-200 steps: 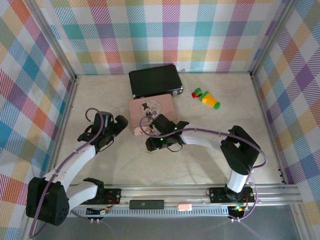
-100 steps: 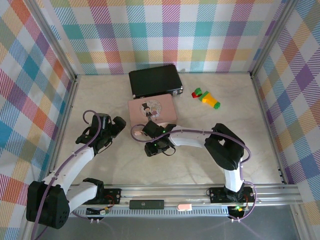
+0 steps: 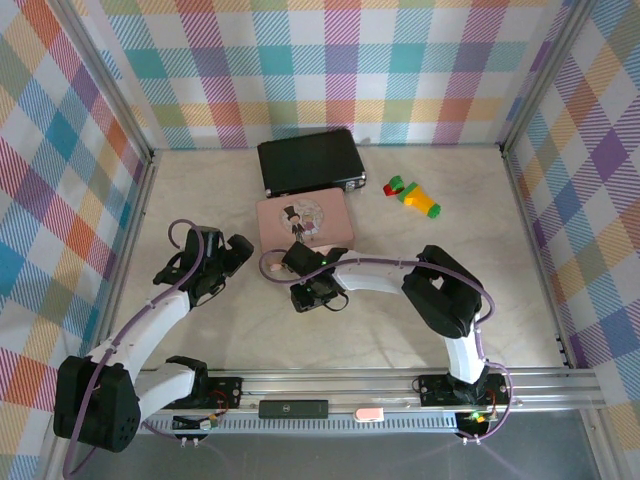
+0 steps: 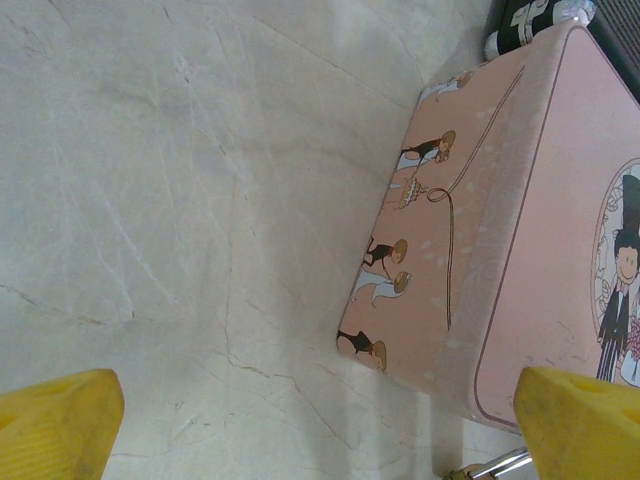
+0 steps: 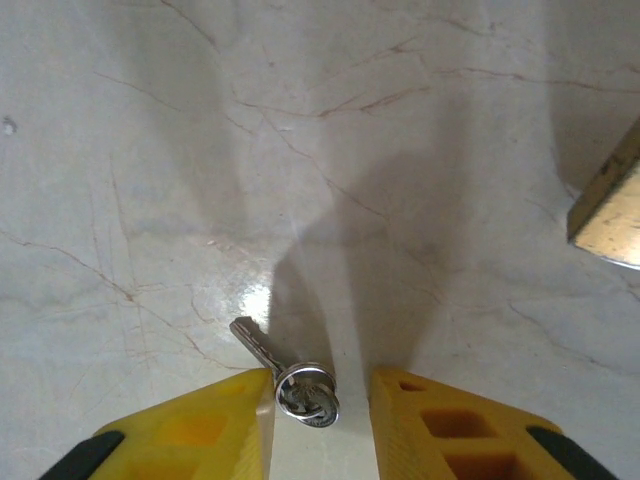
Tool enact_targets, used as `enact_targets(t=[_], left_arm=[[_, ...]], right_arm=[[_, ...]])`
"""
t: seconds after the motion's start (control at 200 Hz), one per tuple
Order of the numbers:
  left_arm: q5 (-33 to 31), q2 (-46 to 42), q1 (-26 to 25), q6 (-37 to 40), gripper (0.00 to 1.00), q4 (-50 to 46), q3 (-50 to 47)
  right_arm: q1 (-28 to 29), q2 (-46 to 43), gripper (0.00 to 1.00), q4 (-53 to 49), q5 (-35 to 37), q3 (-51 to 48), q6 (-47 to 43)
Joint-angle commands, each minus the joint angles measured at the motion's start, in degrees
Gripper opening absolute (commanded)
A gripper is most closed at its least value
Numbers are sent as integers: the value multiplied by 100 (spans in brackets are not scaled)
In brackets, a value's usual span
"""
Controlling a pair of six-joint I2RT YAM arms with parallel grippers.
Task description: Unlock the padlock with the key
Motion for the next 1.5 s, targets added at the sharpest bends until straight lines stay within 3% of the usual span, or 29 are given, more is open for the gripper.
enact_targets(t=[0.0,0.185,0.315,0.49,0.835,1.215,1.495], left_arm=[[5,40,52,67,99,-147,247],[4,-91,56,-21,100,-167,81],[182,-95,55,-75,100,-69,-47],[315,-250,25,-348,100,175,-329],[671,-642,-501,-898,99,677,-229],[1433,-372,-1257,-880,75,2360,472],[1269,288,-2128,-1098,62,3714,680]], right_arm=[[51,328,27,21,19,21,108],[46,311,17,-74,251,-86,351],[45,233,0,-83,372,-127,352],[5,-412,0,174,400,-488,195],[-774,-2005,0,1010,-1477,-1142,-489],[-2848,-2988,0,1586,-4474,-1283,-555],[-3178,-2989,0,2050,-4952,-1275,-54]])
